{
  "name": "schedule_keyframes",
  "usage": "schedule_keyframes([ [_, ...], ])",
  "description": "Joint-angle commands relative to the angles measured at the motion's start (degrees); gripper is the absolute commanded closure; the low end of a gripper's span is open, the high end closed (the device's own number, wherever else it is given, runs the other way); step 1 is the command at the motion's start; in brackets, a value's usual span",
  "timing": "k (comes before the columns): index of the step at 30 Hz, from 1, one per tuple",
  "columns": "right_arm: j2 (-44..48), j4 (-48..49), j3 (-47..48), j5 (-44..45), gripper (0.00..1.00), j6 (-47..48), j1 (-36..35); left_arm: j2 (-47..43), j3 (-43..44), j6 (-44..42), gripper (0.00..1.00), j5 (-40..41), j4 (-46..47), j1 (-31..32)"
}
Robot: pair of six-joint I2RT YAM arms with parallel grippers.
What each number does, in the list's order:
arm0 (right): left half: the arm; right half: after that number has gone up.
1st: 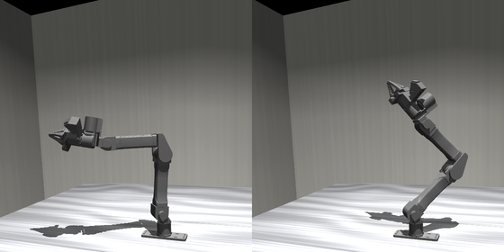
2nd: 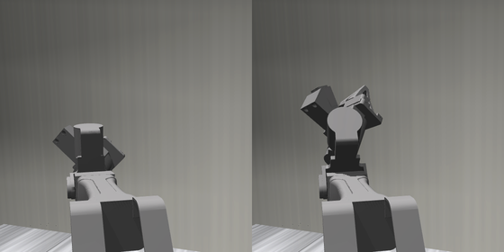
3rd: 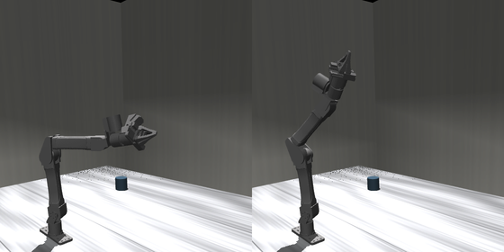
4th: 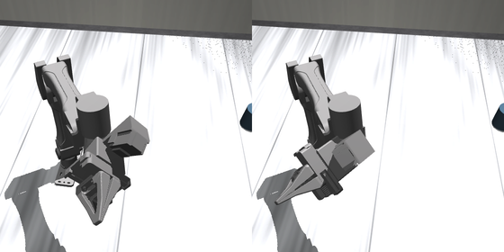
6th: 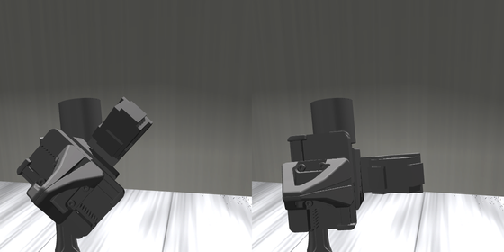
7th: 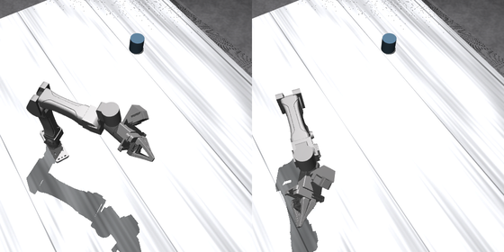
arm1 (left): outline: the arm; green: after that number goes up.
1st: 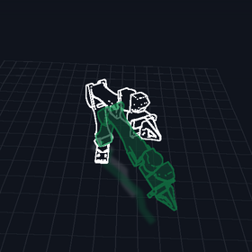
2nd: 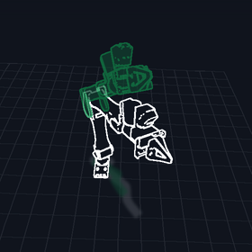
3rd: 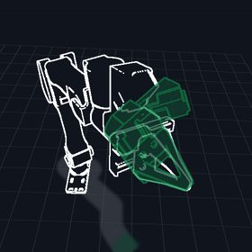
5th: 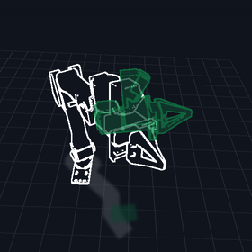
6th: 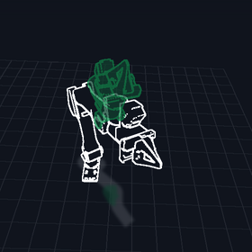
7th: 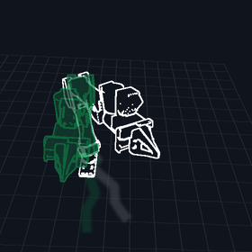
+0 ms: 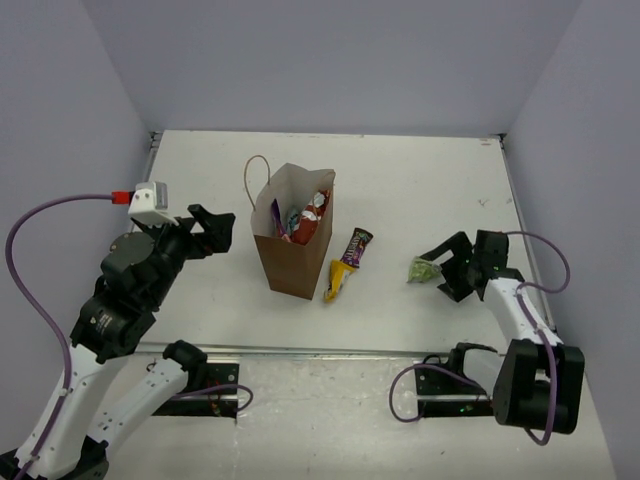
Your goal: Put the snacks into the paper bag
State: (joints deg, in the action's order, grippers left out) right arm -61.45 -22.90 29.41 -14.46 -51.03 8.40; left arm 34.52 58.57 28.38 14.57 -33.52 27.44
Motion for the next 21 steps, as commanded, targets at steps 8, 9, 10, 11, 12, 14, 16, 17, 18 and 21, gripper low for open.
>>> schedule_keyframes([
  [8, -12.99, 14.36, 2.23, 5.50, 0.07, -8.74, 0.39, 0.02, 0.41, -0.52, 0.00, -0.15, 1.97, -0.02],
  [9, -14.56, 15.15, 2.49, 5.49, 0.10, -9.61, 0.39, 0.02, 0.41, -0.52, 0.00, -0.07, 1.96, -0.02],
  [10, -15.18, 15.33, 2.67, 5.49, 0.19, -9.71, 0.39, 0.02, 0.50, -0.61, 0.00, 0.02, 1.96, 0.07],
  [11, -15.62, 15.60, 2.76, 5.41, 0.44, -9.71, 0.39, 0.02, 0.58, -0.52, 0.00, 0.11, 1.88, 0.07],
  [12, -15.80, 16.47, 2.50, 5.14, 0.62, -9.62, 0.39, -0.07, 0.58, -0.52, 0.00, 0.20, 1.96, 0.07],
  [14, -14.76, 16.48, 2.15, 4.53, 1.00, -9.44, 0.39, -0.16, 0.50, -0.52, 0.00, 0.37, 1.79, 0.07],
  [16, -11.35, 16.57, 1.27, 3.48, 1.00, -8.83, 0.21, -0.07, 0.41, -0.52, 0.00, 0.37, 1.79, -0.02],
  [17, -9.58, 16.22, 1.00, 2.78, 1.00, -8.57, -0.14, -0.07, 0.41, -0.52, 0.00, 0.29, 1.88, 0.07],
  [18, -7.48, 14.39, 0.91, 2.77, 1.00, -7.78, -1.45, 0.10, 0.41, -0.52, 0.00, 0.20, 1.79, 0.07],
  [21, 3.68, 10.70, 1.96, 3.64, 1.00, -5.94, -8.10, 0.19, 0.41, -0.43, 0.00, 0.20, 2.14, 0.07],
])
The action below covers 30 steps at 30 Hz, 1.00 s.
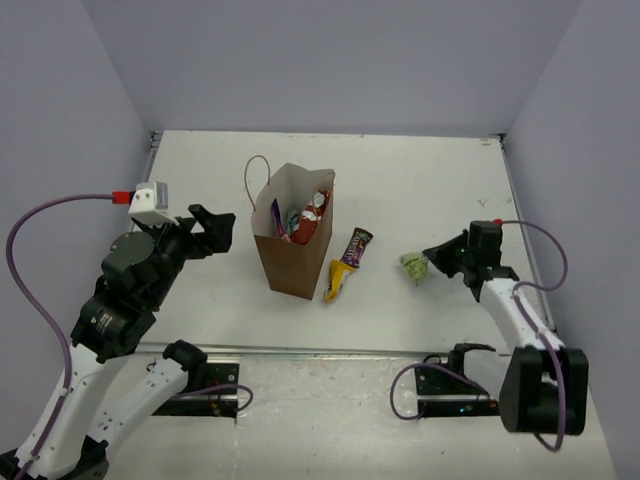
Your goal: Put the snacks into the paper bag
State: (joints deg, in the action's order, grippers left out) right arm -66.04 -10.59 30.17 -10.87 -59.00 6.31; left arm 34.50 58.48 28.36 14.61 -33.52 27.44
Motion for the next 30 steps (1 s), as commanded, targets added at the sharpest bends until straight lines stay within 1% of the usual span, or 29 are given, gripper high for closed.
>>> schedule_keyframes([
  [1, 14.47, -2.41, 1.99, 0.15, 1.00, 2.75, -9.44, 0.30, 0.50, -0.32, 0.00, 0.07, 2.31, -0.02],
  [2, 17.41, -2.68, 2.78, 0.24, 1.00, 3.45, -12.08, 0.39, 0.58, -0.41, 0.00, -0.02, 2.32, 0.07],
  [3, 20.05, -2.42, 4.70, 0.33, 1.00, 4.67, -17.85, 0.48, 0.76, -0.32, 0.00, -0.11, 2.32, 0.07],
  [5, 25.41, -1.98, 7.52, 0.50, 1.00, 5.82, -22.98, 0.57, 0.85, -0.32, 0.00, -0.20, 2.23, 0.07],
  [6, 26.04, -2.50, 11.27, 0.59, 1.00, 7.40, -27.18, 0.57, 0.76, -0.32, 0.00, -0.28, 2.32, -0.02],
  [8, 25.44, -4.60, 16.56, 0.16, 1.00, 9.33, -30.46, 0.31, 0.76, -0.32, 0.00, -0.46, 2.23, 0.07],
  [9, 23.26, -6.27, 22.07, -0.89, 1.00, 12.13, -32.82, 0.30, 0.76, -0.24, 0.00, -0.55, 2.14, 0.07],
  [11, 20.18, -7.16, 27.46, -5.02, 1.00, 14.87, -35.21, -0.05, 0.67, -0.23, 0.00, -0.64, 1.88, -0.02],
  [12, 16.59, -7.34, 32.88, -6.43, 1.00, 18.19, -37.40, -0.22, 0.67, -0.32, 0.00, -0.46, 1.62, -0.02],
  [13, 14.38, -8.56, 36.24, -7.14, 1.00, 19.79, -38.64, -0.31, 0.59, -0.41, 0.00, -0.46, 1.44, -0.02],
  [14, 9.66, -11.44, 43.23, -7.32, 1.00, 22.59, -40.65, -0.49, 0.58, -0.93, 0.00, -0.29, 1.09, 0.07],
  [17, 2.78, -15.24, 53.20, -8.55, 1.00, 25.86, -43.04, -0.49, 0.58, -2.43, 0.00, 0.59, -0.14, 0.07],
  [18, 0.93, -16.03, 58.11, -8.72, 1.00, 27.00, -43.83, -0.40, 0.50, -3.74, 0.00, 1.72, -0.58, -0.02],
  [20, -3.99, -16.74, 62.36, -8.81, 1.00, 27.62, -44.01, -0.05, 0.41, -4.71, 0.00, 3.75, -2.50, 0.07],
  [21, -5.57, -17.44, 66.29, -8.47, 1.00, 28.15, -44.01, 0.39, 0.32, -5.06, 0.00, 5.76, -3.30, 0.07],
  [22, -9.16, -18.23, 68.68, -8.55, 1.00, 28.59, -44.10, 0.48, 0.15, -5.24, 0.00, 6.48, -4.79, 0.07],
  [23, -11.19, -19.28, 71.05, -8.64, 1.00, 28.85, -44.01, 0.65, -0.12, -5.33, 0.00, 6.83, -5.32, 0.07],
  [24, -13.30, -21.38, 76.04, -9.60, 1.00, 29.38, -44.01, 0.57, -0.99, -5.77, 0.00, 7.01, -5.59, 0.07],
  [25, -15.41, -22.36, 78.70, -9.95, 1.00, 29.56, -44.01, 0.39, -1.52, -5.95, 0.00, 7.27, -6.03, -0.02],
  [26, -19.61, -24.37, 83.86, -10.39, 1.00, 30.08, -44.10, 0.30, -2.05, -6.12, 0.00, 7.53, -6.12, 0.07],
  [29, -26.83, -27.19, 91.96, -12.06, 1.00, 30.52, -44.10, -1.01, -3.98, -6.39, 0.00, 8.85, -6.30, 0.07],
  [30, -28.08, -27.46, 93.21, -12.59, 1.00, 30.79, -44.27, -1.80, -4.77, -6.39, 0.00, 9.29, -6.30, 0.07],
])
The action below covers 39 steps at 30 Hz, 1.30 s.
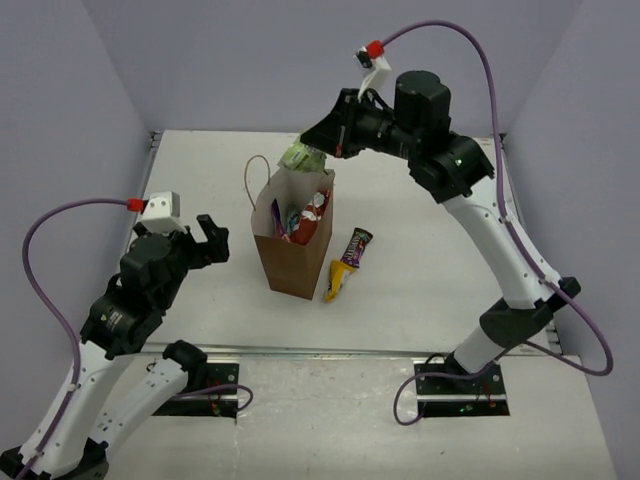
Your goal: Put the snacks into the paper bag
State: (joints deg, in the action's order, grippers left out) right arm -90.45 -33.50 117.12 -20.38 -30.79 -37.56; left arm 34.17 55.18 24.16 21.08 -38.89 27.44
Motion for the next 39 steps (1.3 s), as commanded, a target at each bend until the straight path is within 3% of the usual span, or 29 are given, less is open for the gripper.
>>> schedule_keyframes([
  [1, -4.63, -4.56, 7.15, -3.17, 1.00, 2.57, -0.41, -1.91, -1.74, -2.19, 0.00, 2.91, -0.66, 0.07],
  [4, -7.19, -3.77, 9.35, -3.52, 1.00, 2.31, -0.41, -3.41, -3.23, -1.93, 0.00, 2.39, 0.31, 0.07],
  [6, -8.85, -5.08, 11.81, -2.83, 0.62, 1.79, -0.41, -4.11, -3.50, -1.84, 0.00, 2.30, 0.49, 0.07],
  [7, -9.12, -5.44, 12.51, -2.73, 0.23, 1.87, -0.49, -4.29, -3.59, -1.84, 0.00, 2.21, 0.57, 0.07],
  [9, -7.73, -5.97, 12.52, -2.03, 0.10, 2.13, -0.58, -4.81, -3.76, -1.75, 0.00, 2.04, 0.75, -0.02],
  [13, 1.92, -1.67, 3.58, -0.37, 0.07, 2.83, -0.67, -6.05, -4.38, -1.84, 0.00, 1.95, 1.45, 0.07],
  [19, 20.56, 4.84, -23.39, 5.34, 0.07, 2.84, -0.67, -7.10, -4.82, -1.84, 0.00, 1.95, 1.63, 0.07],
  [20, 25.72, 6.24, -31.35, 6.48, 0.06, 2.31, -0.58, -7.10, -4.82, -1.93, 0.00, 1.77, 1.63, 0.07],
  [21, 28.38, 6.95, -35.34, 8.50, 0.01, 0.83, -0.58, -7.28, -4.64, -2.10, 0.00, 0.73, 1.72, 0.07],
  [25, 37.09, 7.48, -54.77, 13.70, 0.01, -4.54, 0.55, -5.97, -3.68, -2.54, 0.00, -4.46, 3.04, -0.02],
  [27, 37.29, 7.74, -64.62, 11.52, 0.01, -7.53, 5.46, -4.30, -3.32, -2.45, 0.00, -5.09, 3.04, 0.07],
  [28, 36.67, 9.14, -67.96, 4.37, 0.01, -8.32, 7.83, -3.94, -3.15, -2.45, 0.00, -4.74, 3.04, 0.07],
  [31, 32.81, 19.05, -79.21, -3.93, 0.01, -13.06, 12.86, -3.41, -2.19, -2.72, 0.00, -3.42, 3.30, 0.07],
  [35, 24.99, 34.41, -87.92, -6.24, 0.01, -21.74, 12.78, -3.41, -0.95, -3.59, 0.00, -2.80, 3.47, 0.07],
  [39, 17.08, 41.22, -89.35, -1.78, 0.01, -25.28, 10.50, -3.94, -1.30, -4.39, 0.00, -0.96, 3.47, 0.07],
])
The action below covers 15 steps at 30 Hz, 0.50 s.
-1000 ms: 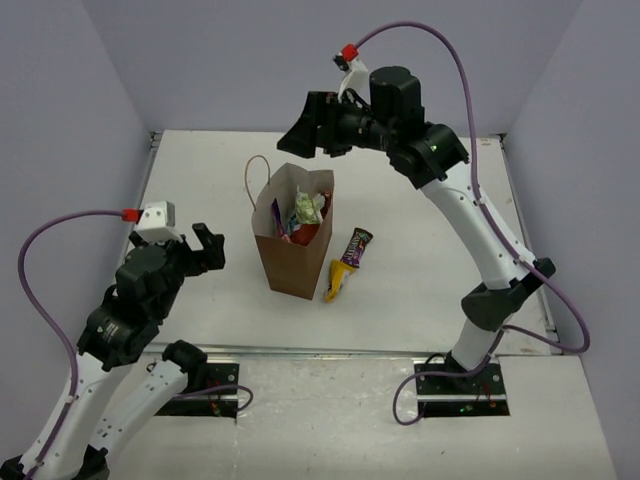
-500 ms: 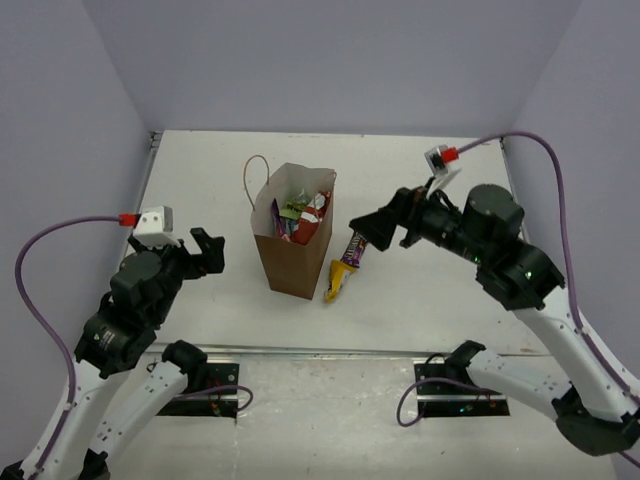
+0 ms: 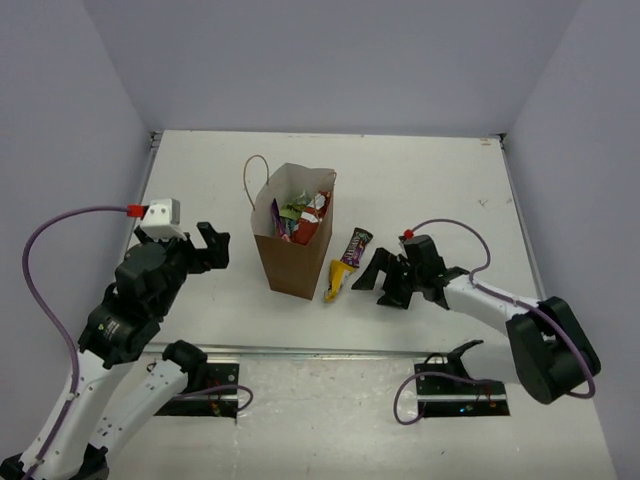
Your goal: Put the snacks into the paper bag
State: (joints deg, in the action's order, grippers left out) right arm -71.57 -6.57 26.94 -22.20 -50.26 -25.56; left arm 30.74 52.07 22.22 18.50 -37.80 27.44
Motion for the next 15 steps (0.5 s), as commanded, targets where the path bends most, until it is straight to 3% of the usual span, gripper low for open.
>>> schedule_keyframes([
  [1, -4.69, 16.13, 1.44, 0.66, 0.01, -6.51, -2.90, -0.59, 1.63, -2.62, 0.00, 1.80, 2.29, 0.07],
  [11, -22.71, 23.01, 9.26, 4.97, 0.03, -13.90, -11.52, -3.14, -0.66, -2.53, 0.00, 2.59, 1.94, 0.07],
  [12, -23.69, 22.83, 9.88, 5.32, 0.25, -13.81, -11.79, -3.14, -0.75, -2.62, 0.00, 2.59, 1.94, 0.07],
  [13, -24.31, 23.09, 10.32, 5.32, 0.56, -13.73, -11.88, -3.14, -0.75, -2.53, 0.00, 2.59, 1.94, 0.07],
  [14, -23.80, 22.48, 9.98, 5.76, 1.00, -14.59, -11.88, -3.06, -0.75, -2.62, 0.00, 2.68, 1.94, 0.07],
  [15, -22.75, 22.22, 9.37, 6.11, 1.00, -14.69, -11.88, -2.97, -0.83, -2.62, 0.00, 2.59, 1.94, -0.02],
])
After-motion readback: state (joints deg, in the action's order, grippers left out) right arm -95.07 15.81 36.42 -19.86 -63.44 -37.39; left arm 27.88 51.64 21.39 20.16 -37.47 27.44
